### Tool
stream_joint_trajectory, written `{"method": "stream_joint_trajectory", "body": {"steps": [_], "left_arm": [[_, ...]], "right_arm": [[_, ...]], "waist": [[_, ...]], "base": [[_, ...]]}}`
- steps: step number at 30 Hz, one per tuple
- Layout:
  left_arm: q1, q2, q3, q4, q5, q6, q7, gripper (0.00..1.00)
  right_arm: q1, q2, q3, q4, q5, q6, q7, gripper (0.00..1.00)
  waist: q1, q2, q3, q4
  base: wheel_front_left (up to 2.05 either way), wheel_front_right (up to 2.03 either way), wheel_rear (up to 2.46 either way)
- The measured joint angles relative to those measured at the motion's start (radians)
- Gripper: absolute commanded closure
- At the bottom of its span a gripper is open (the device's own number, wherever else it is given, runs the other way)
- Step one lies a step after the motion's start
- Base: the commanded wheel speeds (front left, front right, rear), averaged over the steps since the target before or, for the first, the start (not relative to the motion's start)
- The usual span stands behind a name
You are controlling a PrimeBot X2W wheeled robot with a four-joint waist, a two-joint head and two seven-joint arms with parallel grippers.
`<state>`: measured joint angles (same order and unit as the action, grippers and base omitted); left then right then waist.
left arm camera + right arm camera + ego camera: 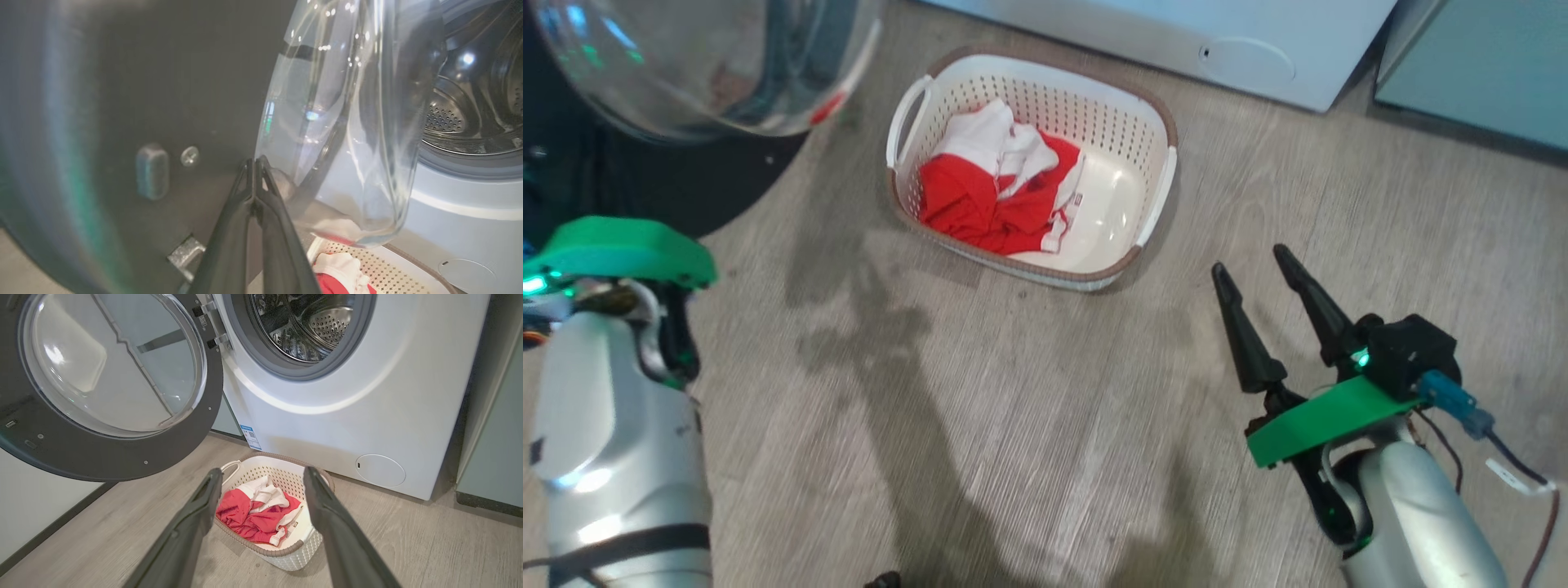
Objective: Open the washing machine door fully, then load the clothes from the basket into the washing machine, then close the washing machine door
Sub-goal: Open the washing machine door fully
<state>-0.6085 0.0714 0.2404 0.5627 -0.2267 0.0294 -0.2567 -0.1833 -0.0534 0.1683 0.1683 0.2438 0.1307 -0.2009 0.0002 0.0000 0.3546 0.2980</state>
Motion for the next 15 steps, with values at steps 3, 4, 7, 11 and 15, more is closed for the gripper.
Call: {"method": "stream_joint_trajectory", "body": {"steps": [3, 4, 7, 11, 15], "left_arm": [[-0.021, 0.010, 0.068, -0.009, 0.016, -0.015, 0.000, 1.00], [-0.028, 0.013, 0.085, -0.010, 0.019, -0.018, 0.000, 1.00], [-0.038, 0.029, 0.132, -0.013, 0.033, -0.019, 0.000, 1.00], [-0.053, 0.048, 0.204, -0.013, 0.039, -0.028, 0.000, 1.00], [-0.070, 0.069, 0.250, -0.012, 0.058, -0.037, 0.000, 1.00]], "right_arm": [[-0.012, -0.001, -0.023, -0.022, -0.026, 0.000, 0.014, 0.00], [-0.014, -0.001, -0.028, -0.028, -0.031, 0.000, 0.016, 0.00], [-0.014, -0.003, -0.035, -0.045, -0.035, 0.000, 0.025, 0.00], [-0.014, -0.008, -0.042, -0.066, -0.044, 0.000, 0.040, 0.00], [-0.014, -0.013, -0.051, -0.084, -0.050, 0.000, 0.051, 0.00]], "waist": [[-0.0001, 0.0000, 0.041, -0.001], [-0.0001, 0.0000, 0.050, -0.001], [-0.0001, 0.0000, 0.071, -0.001], [-0.0001, 0.0000, 0.093, 0.001], [-0.0001, 0.0000, 0.111, 0.006]], "base": [[0.00, 0.00, 0.00], [0.00, 0.00, 0.00], [0.00, 0.00, 0.00], [0.00, 0.00, 0.00], [0.00, 0.00, 0.00]]}}
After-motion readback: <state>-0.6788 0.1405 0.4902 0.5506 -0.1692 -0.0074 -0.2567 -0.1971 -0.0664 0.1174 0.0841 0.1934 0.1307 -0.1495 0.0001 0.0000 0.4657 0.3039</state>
